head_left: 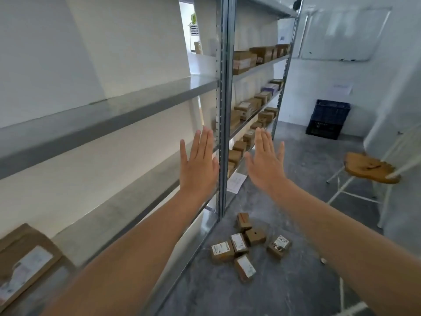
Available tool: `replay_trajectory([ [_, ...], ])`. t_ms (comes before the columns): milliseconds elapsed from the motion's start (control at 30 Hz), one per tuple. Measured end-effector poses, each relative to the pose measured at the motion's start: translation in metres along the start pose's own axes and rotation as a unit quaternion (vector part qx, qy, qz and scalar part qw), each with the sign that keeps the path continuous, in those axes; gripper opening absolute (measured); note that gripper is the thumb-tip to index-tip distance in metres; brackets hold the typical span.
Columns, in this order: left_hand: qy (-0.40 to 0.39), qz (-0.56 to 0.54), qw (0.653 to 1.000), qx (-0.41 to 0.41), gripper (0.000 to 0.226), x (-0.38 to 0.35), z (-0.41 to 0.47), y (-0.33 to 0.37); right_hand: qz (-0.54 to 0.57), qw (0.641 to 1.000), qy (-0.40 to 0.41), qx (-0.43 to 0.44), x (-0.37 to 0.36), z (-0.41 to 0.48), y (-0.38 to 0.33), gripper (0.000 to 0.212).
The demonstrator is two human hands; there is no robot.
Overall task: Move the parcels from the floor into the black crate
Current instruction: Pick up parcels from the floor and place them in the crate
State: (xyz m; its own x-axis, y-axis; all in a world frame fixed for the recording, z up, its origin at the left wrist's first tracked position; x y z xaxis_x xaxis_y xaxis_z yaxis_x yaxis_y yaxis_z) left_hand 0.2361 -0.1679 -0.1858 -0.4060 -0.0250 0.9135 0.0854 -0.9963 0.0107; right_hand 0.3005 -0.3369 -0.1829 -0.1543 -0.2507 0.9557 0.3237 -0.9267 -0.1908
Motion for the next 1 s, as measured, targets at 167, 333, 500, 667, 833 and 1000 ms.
replay_trajectory([
  [167,-0.027,-0.048,0.998,-0.011,0.066,-0.035,0.019,-0.023,-0.014,0.999,-0.018,-0.048,-0.022,0.005,0.000,0.068],
  [333,-0.076,-0.081,0.993,-0.044,0.067,-0.076,0.017,-0.030,-0.002,0.994,-0.037,-0.108,-0.049,-0.006,0.008,0.069],
  [500,-0.121,-0.106,0.984,-0.075,0.065,-0.100,0.005,-0.020,0.005,0.985,-0.062,-0.160,-0.075,-0.021,0.027,0.069],
  [667,-0.150,-0.123,0.979,-0.066,0.065,-0.110,0.019,-0.006,0.049,0.979,-0.075,-0.182,-0.090,-0.013,0.043,0.069],
  [833,-0.151,-0.116,0.980,-0.060,0.067,-0.124,0.038,0.013,0.069,0.980,-0.084,-0.170,-0.101,0.007,0.065,0.069],
  [1000,-0.165,-0.084,0.982,-0.039,0.067,-0.147,0.062,0.036,0.057,0.984,-0.104,-0.133,-0.111,0.032,0.094,0.068],
])
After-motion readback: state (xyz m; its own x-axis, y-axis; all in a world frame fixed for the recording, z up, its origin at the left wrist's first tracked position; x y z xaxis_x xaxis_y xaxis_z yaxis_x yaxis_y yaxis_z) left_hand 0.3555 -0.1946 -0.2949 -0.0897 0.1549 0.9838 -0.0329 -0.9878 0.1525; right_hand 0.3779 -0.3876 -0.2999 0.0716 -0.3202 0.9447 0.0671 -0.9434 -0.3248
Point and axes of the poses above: each hand's wrist, its own z-axis towards the middle knuckle, its own x-axis out of the back of the hand, y = z × x, the point moved 5 cm from there along z, towards the middle knuckle, and after that the axes turned 12 degrees about -y, right-handed, at the moved point
